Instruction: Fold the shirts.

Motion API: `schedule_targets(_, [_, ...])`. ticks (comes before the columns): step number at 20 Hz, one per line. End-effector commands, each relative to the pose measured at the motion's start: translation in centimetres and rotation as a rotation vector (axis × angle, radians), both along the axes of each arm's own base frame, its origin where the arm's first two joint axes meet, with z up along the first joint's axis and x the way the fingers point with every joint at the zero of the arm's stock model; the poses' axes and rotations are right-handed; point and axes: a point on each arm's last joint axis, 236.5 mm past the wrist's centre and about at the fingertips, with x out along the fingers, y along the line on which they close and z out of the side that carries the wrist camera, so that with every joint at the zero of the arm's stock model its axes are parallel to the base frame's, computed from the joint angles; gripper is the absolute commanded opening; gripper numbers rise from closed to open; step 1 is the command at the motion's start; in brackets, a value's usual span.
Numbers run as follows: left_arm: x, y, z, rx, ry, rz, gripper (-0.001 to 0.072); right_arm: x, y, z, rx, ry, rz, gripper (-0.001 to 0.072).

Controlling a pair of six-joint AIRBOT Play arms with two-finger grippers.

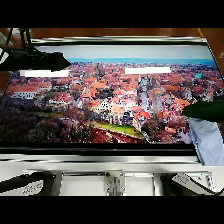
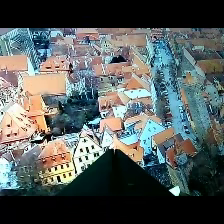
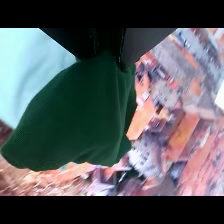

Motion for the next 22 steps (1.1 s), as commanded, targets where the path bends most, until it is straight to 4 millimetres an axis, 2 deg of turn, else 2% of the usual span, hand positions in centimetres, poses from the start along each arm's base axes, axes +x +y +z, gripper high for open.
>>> schedule_targets(1, [-0.6,-1.5,0.1,-0.001,-0.001,-0.033,0.0051,-3.6,-3.2,-0.9,-0.043,0.086,-0.127,0.0071])
schedule_targets(3, [-0.7,-1.6,0.1,-0.001,-0.002,-0.036,0.0051,-6.5,-2.9,-2.6,-0.012,0.213,-0.151,0.0071])
schedule_targets(8, [-0.7,-1.6,0.1,-0.001,-0.001,-0.036,0.0051,-15.4,0.6,-7.1,0.113,0.610,-0.146,0.0079])
schedule_targets(10, [-0.7,-1.6,0.1,-0.001,-0.001,-0.036,0.0051,-17.0,1.8,-9.1,0.140,0.668,-0.151,0.0079])
schedule_targets(12, [-0.7,-1.6,0.1,-0.001,-0.001,-0.036,0.0051,-18.1,3.6,-12.0,0.188,0.699,-0.154,0.0079])
schedule_targets(14, [-0.7,-1.6,0.1,-0.001,-0.001,-0.036,0.0051,-19.9,5.3,-14.6,0.218,0.756,-0.183,0.0078])
schedule_targets(16, [-0.7,-1.6,0.1,-0.001,-0.001,-0.036,0.0051,-21.7,6.0,-16.2,0.215,0.808,-0.227,0.0101])
schedule_targets(18, [-0.7,-1.6,0.1,-0.001,-0.001,-0.035,0.0050,-22.3,6.4,-16.6,0.217,0.831,-0.212,0.0586])
schedule_targets(19, [-0.6,-1.6,0.0,-0.001,0.000,-0.035,0.0051,-22.3,6.3,-16.4,0.211,0.829,-0.204,0.0620])
schedule_targets(20, [-0.7,-1.6,0.0,-0.002,0.002,-0.036,0.0051,-22.3,6.3,-15.8,0.202,0.822,-0.209,0.0620])
schedule_targets(22, [-1.1,-1.7,-0.3,0.003,0.021,-0.050,0.0051,-21.6,5.4,-13.3,0.138,0.774,-0.216,0.0619])
